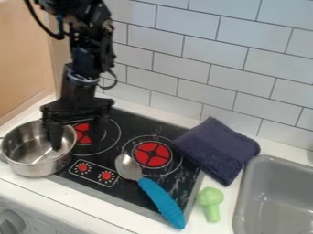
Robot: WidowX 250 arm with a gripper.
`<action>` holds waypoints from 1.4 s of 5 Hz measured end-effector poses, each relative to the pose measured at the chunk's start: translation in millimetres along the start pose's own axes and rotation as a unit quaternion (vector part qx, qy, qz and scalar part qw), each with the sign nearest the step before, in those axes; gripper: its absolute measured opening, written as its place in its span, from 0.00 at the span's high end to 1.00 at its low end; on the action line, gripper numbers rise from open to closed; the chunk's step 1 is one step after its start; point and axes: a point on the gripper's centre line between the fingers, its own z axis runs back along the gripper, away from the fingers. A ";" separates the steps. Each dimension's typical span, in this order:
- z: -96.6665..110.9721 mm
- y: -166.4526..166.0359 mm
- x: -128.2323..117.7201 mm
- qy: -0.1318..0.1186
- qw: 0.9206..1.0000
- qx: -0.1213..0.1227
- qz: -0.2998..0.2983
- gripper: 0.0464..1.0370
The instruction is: Move the silver pot to the top of the right burner
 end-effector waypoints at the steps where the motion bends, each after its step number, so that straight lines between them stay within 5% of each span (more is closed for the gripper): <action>1: -7.7 -2.9 0.7 0.004 1.000 -0.003 -0.019 0.42; 2: -12.3 -2.2 0.0 0.008 1.000 0.006 -0.018 0.73; 3: -12.1 -2.7 -0.8 0.003 1.000 0.012 -0.022 0.92; 7: -12.9 -3.1 -1.5 0.004 0.999 0.020 -0.027 0.98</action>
